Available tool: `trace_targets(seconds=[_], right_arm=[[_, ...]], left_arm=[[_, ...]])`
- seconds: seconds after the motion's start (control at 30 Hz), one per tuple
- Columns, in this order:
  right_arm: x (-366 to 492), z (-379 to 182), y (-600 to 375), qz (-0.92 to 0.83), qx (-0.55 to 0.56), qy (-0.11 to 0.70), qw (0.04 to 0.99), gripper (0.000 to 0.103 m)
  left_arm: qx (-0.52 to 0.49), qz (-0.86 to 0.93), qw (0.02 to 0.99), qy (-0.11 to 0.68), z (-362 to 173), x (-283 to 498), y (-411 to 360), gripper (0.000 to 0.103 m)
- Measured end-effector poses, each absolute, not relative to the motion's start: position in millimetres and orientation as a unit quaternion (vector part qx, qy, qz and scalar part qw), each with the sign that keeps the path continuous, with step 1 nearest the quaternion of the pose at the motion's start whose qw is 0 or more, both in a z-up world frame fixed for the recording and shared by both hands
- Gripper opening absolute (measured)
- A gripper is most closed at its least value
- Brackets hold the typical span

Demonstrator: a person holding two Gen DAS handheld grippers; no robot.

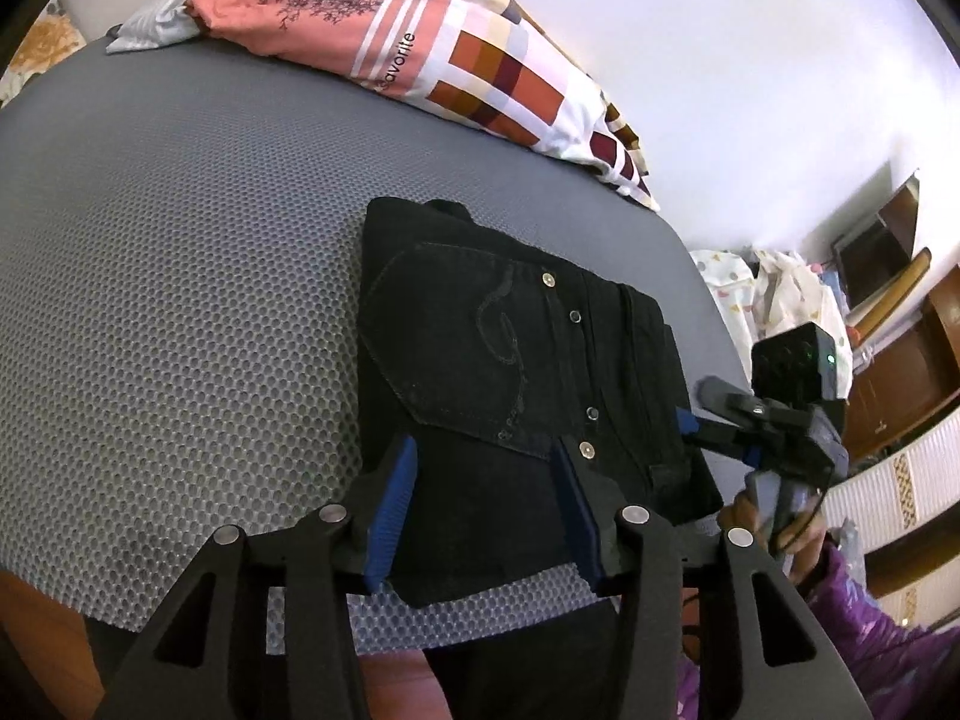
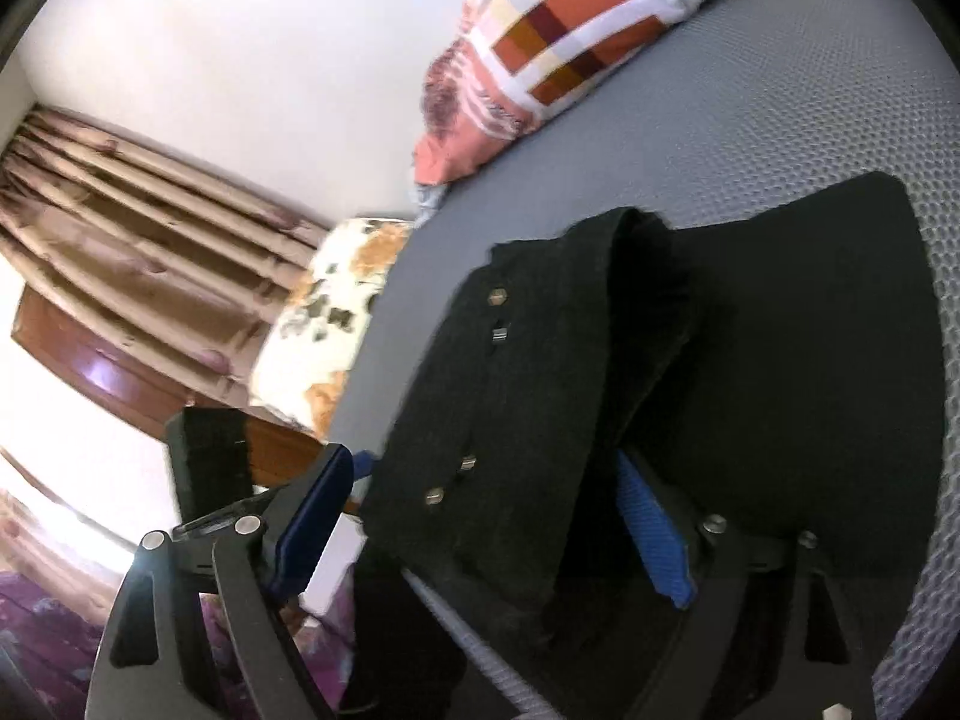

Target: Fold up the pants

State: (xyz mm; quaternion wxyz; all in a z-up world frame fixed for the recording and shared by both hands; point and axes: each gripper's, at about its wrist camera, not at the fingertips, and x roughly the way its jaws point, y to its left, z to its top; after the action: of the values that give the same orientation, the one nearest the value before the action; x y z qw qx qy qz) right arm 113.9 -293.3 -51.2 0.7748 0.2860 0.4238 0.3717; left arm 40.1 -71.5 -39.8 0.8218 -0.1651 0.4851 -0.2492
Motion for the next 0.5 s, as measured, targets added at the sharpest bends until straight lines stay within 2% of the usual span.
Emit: trace_targets(seconds=[0.07, 0.23, 0.27, 0.3, 0.33, 0.37, 0.4, 0.5], right_arm=[[118.8, -54.4, -291.2, 0.356, 0.274, 0.435, 0.781, 0.082], [126.6, -51.6, -277.3, 0.363, 0.251, 0.444, 0.780, 0.082], [125.8, -51.3, -276.9, 0.368, 0.253, 0.443, 0.778, 0.070], [125.4, -51.4, -274.8, 0.372, 0.256, 0.445, 0.773, 0.049], [126.6, -52.6, -274.4, 0.361, 0.252, 0.453, 0.775, 0.040], [128.9, -54.9, -275.7, 0.352, 0.251, 0.462, 0.775, 0.024], [132.8, -59.5, -281.3, 0.343, 0.263, 0.472, 0.768, 0.019], [140.3, -74.1, -293.3, 0.331, 0.312, 0.493, 0.742, 0.018]], left_arm=[[-0.168, -0.250, 0.820, 0.486, -40.7, 41.9, -70.7, 0.051], [-0.189, -0.241, 0.815, 0.492, -44.9, 45.9, -63.0, 0.054], [-0.195, -0.239, 0.813, 0.494, -45.9, 46.1, -60.2, 0.054], [-0.200, -0.237, 0.811, 0.496, -47.0, 47.0, -57.8, 0.055], [-0.205, -0.234, 0.810, 0.497, -47.7, 46.7, -55.2, 0.055], [-0.210, -0.233, 0.809, 0.497, -48.2, 46.7, -52.9, 0.055], [-0.213, -0.232, 0.808, 0.497, -48.6, 46.6, -51.8, 0.055], [-0.210, -0.230, 0.810, 0.498, -50.6, 45.7, -51.6, 0.055]])
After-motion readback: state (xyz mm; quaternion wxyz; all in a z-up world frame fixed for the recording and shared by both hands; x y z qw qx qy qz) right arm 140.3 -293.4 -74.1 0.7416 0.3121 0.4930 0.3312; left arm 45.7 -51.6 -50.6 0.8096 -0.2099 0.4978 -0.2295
